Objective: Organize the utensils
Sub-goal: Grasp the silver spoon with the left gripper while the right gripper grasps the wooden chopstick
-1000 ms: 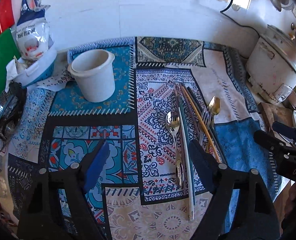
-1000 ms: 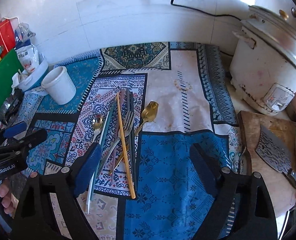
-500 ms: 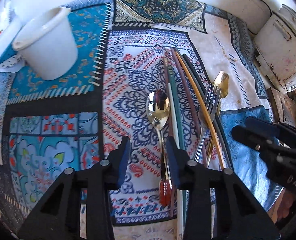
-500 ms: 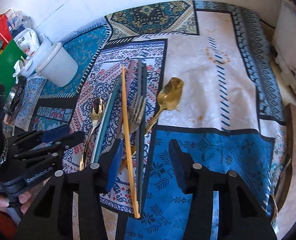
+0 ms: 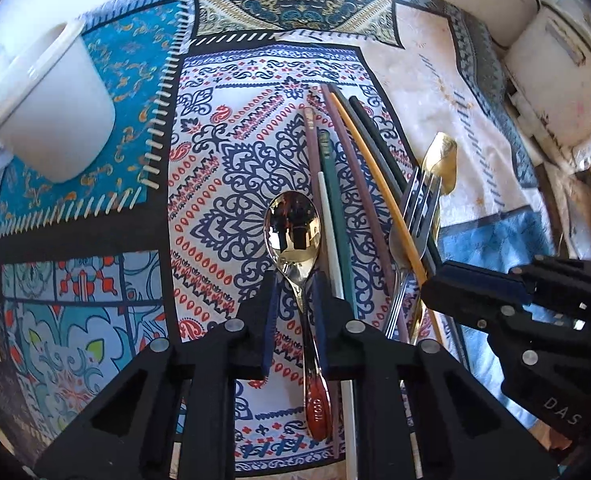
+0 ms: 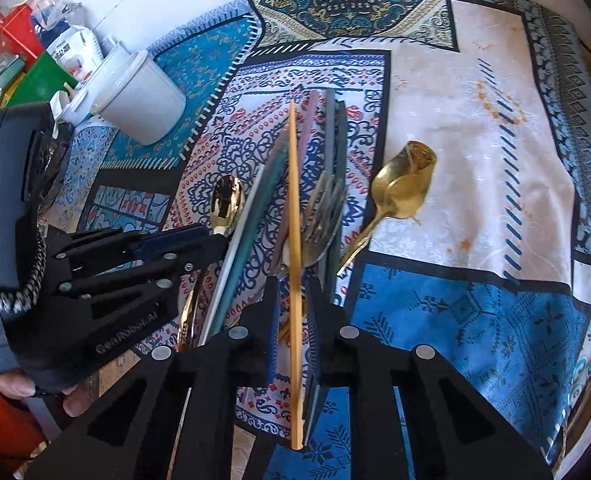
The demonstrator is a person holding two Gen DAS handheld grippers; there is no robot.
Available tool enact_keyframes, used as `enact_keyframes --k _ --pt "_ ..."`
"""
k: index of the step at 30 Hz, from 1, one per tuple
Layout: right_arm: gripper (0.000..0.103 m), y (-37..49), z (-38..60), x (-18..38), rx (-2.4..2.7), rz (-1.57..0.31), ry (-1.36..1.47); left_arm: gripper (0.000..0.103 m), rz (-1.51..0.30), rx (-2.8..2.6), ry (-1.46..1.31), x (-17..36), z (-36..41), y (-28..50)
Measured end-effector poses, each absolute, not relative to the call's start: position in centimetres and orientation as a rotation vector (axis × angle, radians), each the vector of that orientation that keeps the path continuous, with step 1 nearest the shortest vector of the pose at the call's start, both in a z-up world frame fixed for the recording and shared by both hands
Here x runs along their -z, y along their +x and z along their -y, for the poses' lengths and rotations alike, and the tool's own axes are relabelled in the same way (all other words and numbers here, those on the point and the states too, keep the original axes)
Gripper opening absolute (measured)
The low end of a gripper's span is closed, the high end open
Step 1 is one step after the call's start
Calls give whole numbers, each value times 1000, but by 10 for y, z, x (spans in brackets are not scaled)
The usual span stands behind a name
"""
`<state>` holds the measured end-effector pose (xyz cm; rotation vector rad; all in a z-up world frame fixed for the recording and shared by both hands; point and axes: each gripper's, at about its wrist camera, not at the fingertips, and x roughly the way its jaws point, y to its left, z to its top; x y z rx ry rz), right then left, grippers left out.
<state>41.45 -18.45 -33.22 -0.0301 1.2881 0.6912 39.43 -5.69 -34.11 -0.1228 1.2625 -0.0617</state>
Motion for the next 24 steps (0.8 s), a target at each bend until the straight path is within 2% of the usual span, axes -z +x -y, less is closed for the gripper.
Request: enact_keyframes --k 5,10,12,24 --pt "12 416 178 339 -691 -1311 -55 7 -1274 85 -78 342 57 397" --pt "10 416 174 343 -695 -1318 -69 6 -1291 123 -85 343 52 400" --pt "6 418 172 346 -692 -1326 -70 5 -1301 129 -99 344 51 403" --pt "6 420 187 333 -652 -1290 11 4 -1279 122 -186 332 33 378"
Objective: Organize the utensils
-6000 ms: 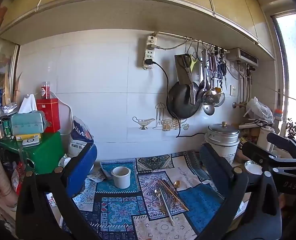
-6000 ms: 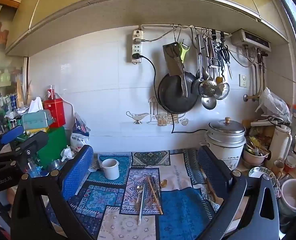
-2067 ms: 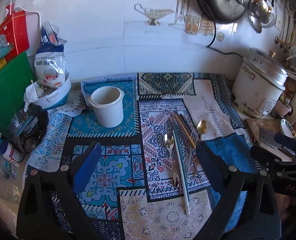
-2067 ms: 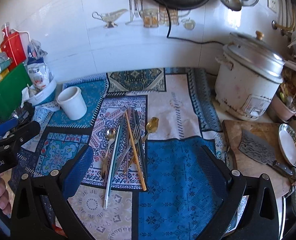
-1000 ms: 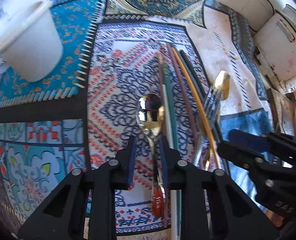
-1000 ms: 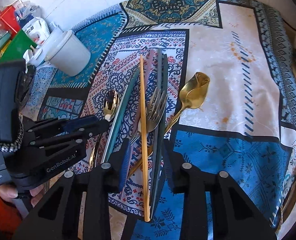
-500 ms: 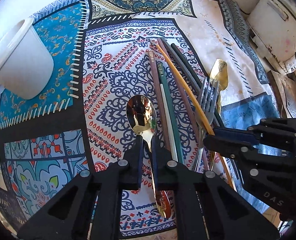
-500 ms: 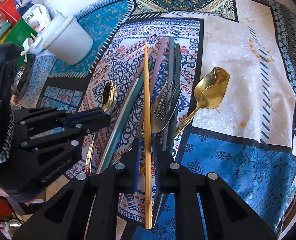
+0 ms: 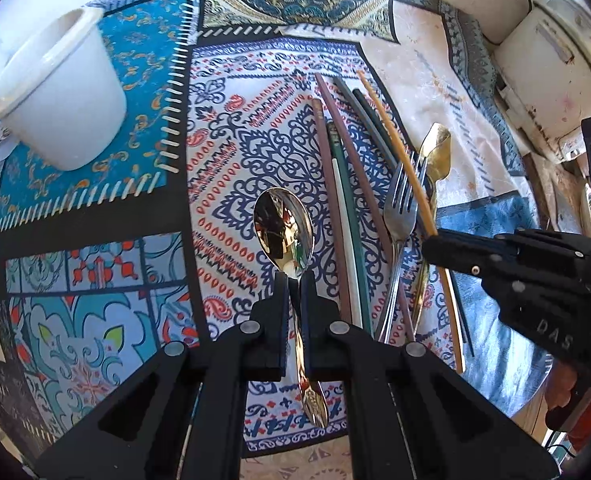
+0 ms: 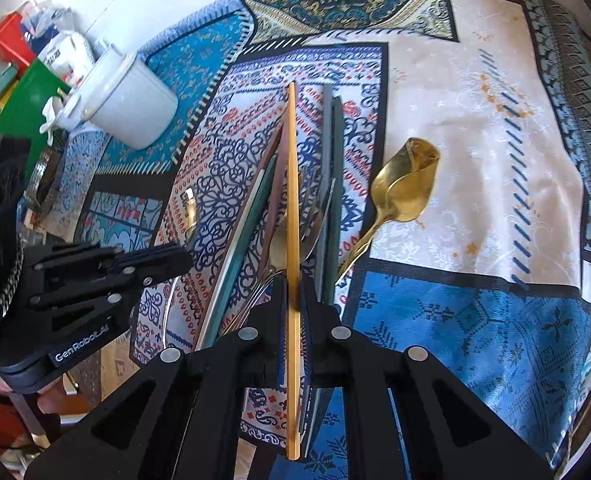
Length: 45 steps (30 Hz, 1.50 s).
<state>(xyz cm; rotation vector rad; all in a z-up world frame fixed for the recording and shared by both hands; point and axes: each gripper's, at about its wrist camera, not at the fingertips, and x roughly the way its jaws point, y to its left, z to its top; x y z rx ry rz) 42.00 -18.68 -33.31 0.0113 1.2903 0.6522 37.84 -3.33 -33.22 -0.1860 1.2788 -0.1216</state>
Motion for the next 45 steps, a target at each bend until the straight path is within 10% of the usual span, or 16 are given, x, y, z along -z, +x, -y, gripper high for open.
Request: enact_keyframes --k 16,25,45 --pt "6 410 187 303 -607 -1206 36 0 -1196 140 -217 295 26 364" --pt "6 405 190 294 -601 -1174 46 45 -1218 -19 -195 316 6 368" --pt "6 413 195 283 -620 -1131 61 30 -1228 -139 -163 346 15 399"
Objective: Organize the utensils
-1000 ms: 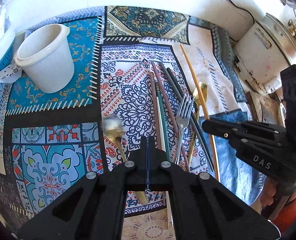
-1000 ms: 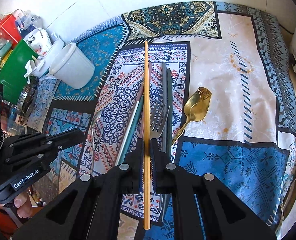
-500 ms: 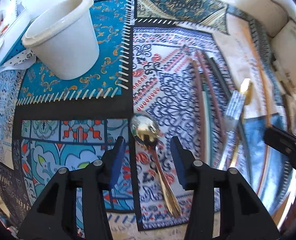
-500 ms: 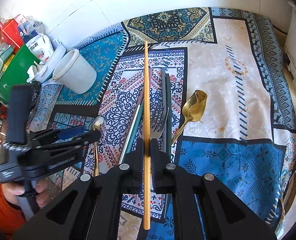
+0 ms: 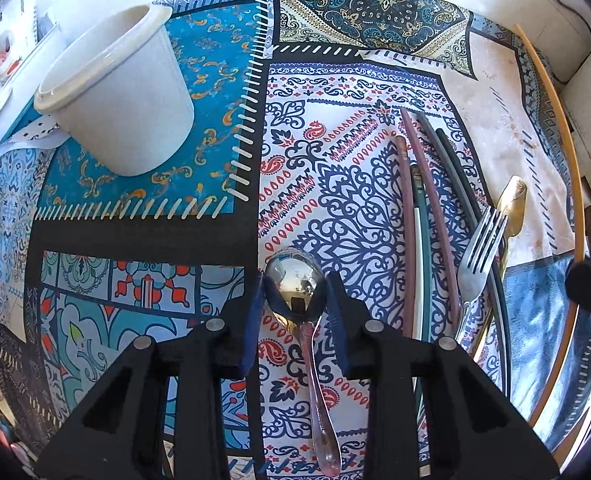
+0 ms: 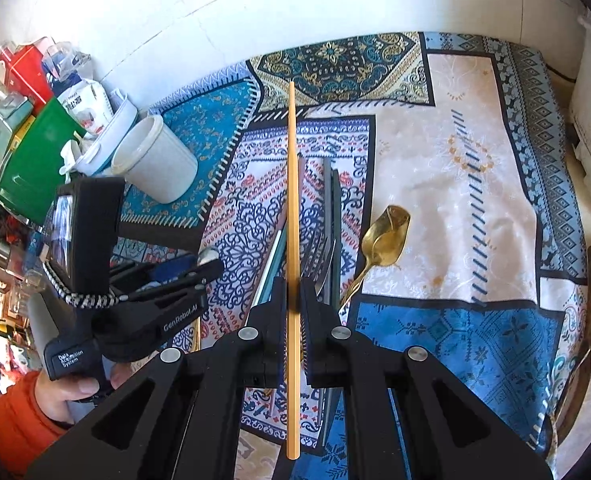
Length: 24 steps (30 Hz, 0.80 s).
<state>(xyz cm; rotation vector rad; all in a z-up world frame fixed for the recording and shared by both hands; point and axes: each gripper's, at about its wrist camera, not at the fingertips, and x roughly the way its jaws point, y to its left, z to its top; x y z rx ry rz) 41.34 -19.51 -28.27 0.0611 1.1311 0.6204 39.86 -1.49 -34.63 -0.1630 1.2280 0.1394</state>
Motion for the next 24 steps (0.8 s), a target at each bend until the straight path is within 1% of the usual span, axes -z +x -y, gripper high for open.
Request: enact_keyframes --k 6,15,24 --pt "6 416 195 278 -629 -1116 56 30 -1212 -123 -209 335 10 385" --pt "6 417 184 267 -655 -1080 41 30 -1074 -125 -219 282 6 349" --pt "6 417 171 245 -682 -1009 30 29 -972 -135 -222 245 3 330"
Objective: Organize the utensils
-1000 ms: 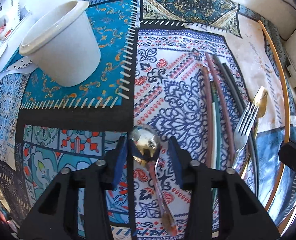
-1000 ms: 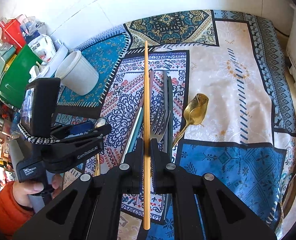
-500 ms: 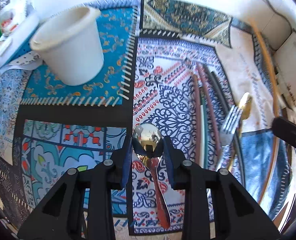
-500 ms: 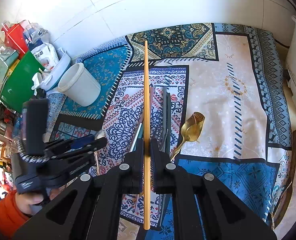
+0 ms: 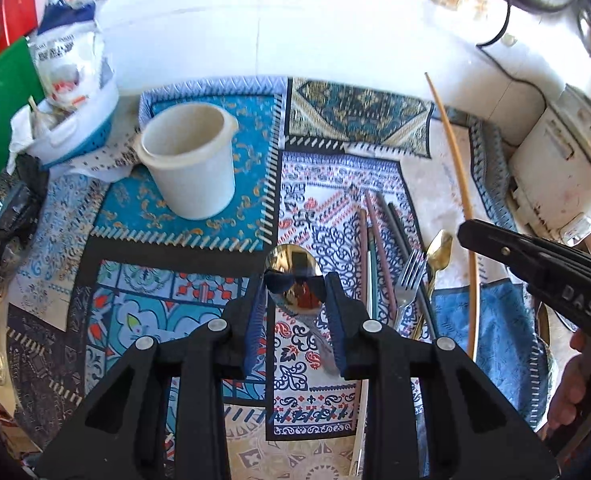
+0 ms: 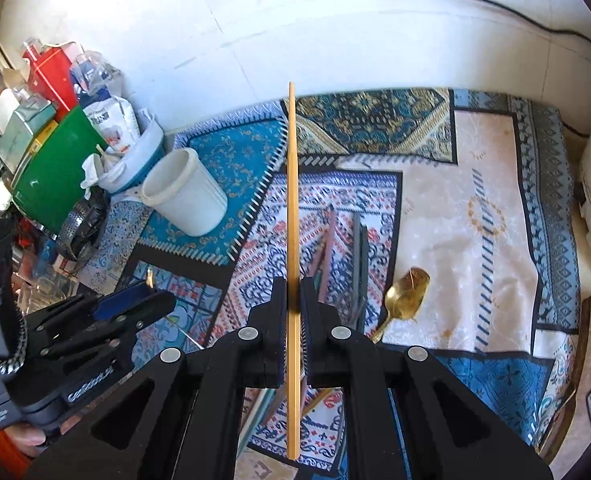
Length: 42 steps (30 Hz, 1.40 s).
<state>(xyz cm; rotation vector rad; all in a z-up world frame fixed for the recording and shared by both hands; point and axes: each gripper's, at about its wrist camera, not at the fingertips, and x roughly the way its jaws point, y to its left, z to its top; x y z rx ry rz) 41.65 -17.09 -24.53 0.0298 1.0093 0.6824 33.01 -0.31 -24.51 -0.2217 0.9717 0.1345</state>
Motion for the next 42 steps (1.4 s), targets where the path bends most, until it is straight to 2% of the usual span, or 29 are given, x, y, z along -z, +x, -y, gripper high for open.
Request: enact_keyframes --k 2,3,9,13,17,19,29,42 --pt "6 417 167 240 -690 -990 27 1 -960 -139 -220 240 1 329" --pt "6 418 164 236 -695 -978 27 0 -952 -123 -239 237 -1 330" --pt "6 419 147 221 -713 -926 11 0 -906 -107 -265 219 -16 331" --pt "6 421 146 214 -695 -901 19 2 -945 -74 -255 226 -21 338" --pt "6 427 152 211 -650 -895 29 30 -1027 -13 -240 248 -22 360" --pt "6 430 154 212 -623 -896 29 32 -1061 17 -237 262 -20 377" --pt "6 439 170 227 -482 -936 84 32 -1212 104 -157 331 0 466" --pt "6 444 177 227 -416 -913 146 4 -1207 166 -112 346 20 485"
